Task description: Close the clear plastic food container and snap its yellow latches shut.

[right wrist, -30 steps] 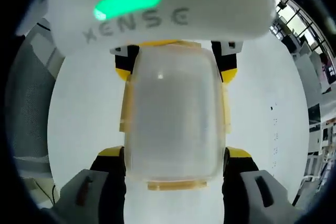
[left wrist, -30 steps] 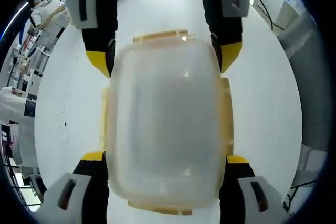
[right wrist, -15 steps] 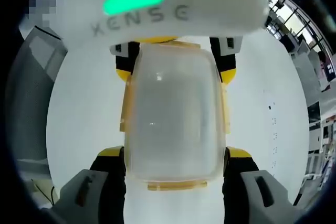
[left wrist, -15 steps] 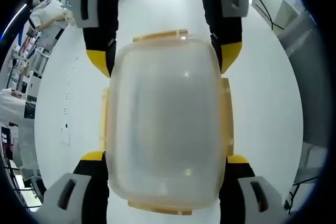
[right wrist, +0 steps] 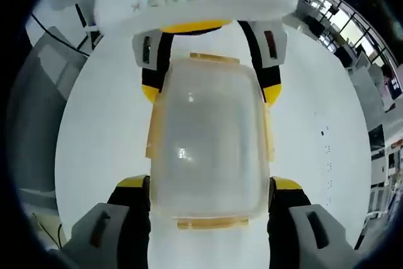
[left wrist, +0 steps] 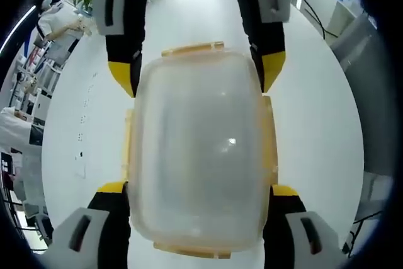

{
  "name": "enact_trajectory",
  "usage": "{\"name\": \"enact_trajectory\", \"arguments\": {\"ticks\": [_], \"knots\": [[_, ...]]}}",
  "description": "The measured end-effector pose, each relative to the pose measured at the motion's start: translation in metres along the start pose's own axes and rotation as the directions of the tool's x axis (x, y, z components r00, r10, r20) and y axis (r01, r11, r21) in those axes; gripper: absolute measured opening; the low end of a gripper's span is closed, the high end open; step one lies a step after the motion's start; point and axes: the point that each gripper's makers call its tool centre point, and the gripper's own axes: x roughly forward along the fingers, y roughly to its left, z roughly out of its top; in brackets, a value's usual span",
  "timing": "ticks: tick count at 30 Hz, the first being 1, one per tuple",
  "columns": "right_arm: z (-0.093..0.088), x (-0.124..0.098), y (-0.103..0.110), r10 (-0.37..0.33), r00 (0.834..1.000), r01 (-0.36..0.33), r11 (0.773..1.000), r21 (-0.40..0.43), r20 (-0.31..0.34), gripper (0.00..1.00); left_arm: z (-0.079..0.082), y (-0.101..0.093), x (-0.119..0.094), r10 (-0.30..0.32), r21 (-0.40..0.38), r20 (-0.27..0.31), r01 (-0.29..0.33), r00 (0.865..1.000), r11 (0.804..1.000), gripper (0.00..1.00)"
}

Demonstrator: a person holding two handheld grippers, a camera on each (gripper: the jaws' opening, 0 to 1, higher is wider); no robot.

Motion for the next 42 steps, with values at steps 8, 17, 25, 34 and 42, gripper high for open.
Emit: {"name": "enact_trajectory", "arguments": {"ticks": [8, 17, 25, 34, 42], "knots": [[0.000, -0.007, -0.003, -0.179, 0.959, 0.148, 0.978, 0.149, 0.218, 0.84, 0.000, 0.014, -0.015, 0.185, -0.222, 0.198, -0.139, 0.963, 0.965, 0.92], [-0.012, -0.019, 0.004, -0.452, 0.831, 0.189, 0.778, 0.599, 0.325, 0.88, -0.022, -0.011, -0.020, 0.428, -0.625, 0.295, -0.166, 0.854, 0.763, 0.89], [-0.014, -0.010, 0.015, -0.457, 0.834, 0.173, 0.748, 0.640, 0.309, 0.87, -0.027, -0.015, -0.023, 0.480, -0.761, 0.283, -0.111, 0.830, 0.639, 0.86], [-0.017, -0.024, 0.018, -0.488, 0.817, 0.161, 0.705, 0.691, 0.308, 0.84, -0.033, -0.023, -0.026, 0.484, -0.789, 0.279, -0.090, 0.829, 0.608, 0.86], [-0.027, -0.037, 0.040, -0.503, 0.812, 0.150, 0.669, 0.728, 0.296, 0.83, -0.044, -0.043, -0.033, 0.488, -0.830, 0.269, -0.058, 0.830, 0.555, 0.86]]}}
